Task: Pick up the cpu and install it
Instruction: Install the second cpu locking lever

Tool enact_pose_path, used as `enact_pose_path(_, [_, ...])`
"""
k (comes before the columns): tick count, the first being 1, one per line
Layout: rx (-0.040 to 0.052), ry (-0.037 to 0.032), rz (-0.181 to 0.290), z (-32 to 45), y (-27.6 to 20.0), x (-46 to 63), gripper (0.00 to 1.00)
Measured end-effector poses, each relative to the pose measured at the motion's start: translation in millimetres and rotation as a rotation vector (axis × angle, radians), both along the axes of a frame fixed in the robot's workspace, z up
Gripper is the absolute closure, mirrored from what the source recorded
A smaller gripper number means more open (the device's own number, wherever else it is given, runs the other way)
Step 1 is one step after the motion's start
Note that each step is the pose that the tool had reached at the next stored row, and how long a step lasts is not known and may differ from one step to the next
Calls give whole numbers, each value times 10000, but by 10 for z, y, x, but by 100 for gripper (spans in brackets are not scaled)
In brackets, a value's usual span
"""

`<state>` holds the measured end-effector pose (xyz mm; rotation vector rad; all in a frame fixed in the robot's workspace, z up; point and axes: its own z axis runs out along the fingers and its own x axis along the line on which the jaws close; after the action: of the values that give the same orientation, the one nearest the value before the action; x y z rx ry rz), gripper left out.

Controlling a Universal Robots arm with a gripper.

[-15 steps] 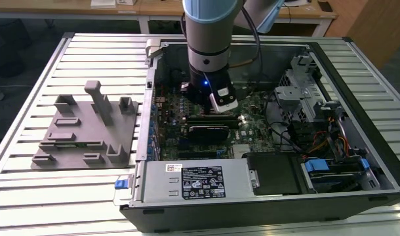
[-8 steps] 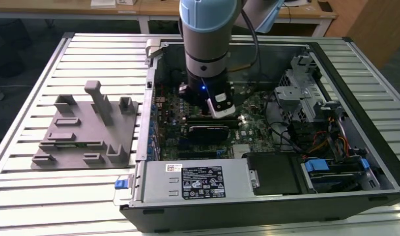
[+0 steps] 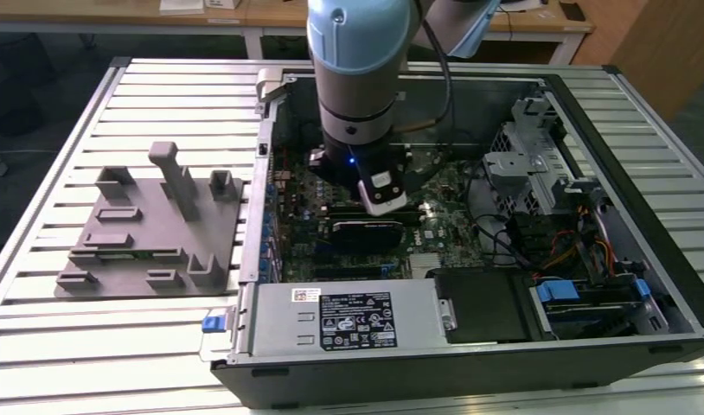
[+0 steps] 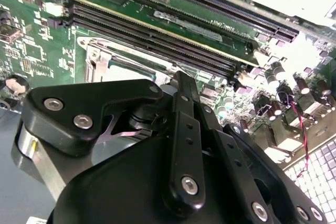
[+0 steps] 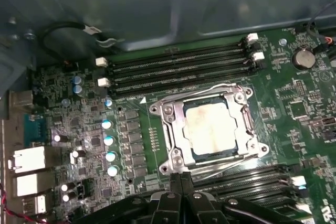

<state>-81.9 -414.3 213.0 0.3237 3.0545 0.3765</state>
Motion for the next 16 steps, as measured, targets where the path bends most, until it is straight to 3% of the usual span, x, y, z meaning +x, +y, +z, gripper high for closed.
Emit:
enact_pose_path(2, [68,2,-2,-23,-12,-12,89])
enact_pose_path(7, [128,1,-2,-89,-29,-16,89])
enact_pose_path(16, [412,1,-1,-155,-29,-31,89])
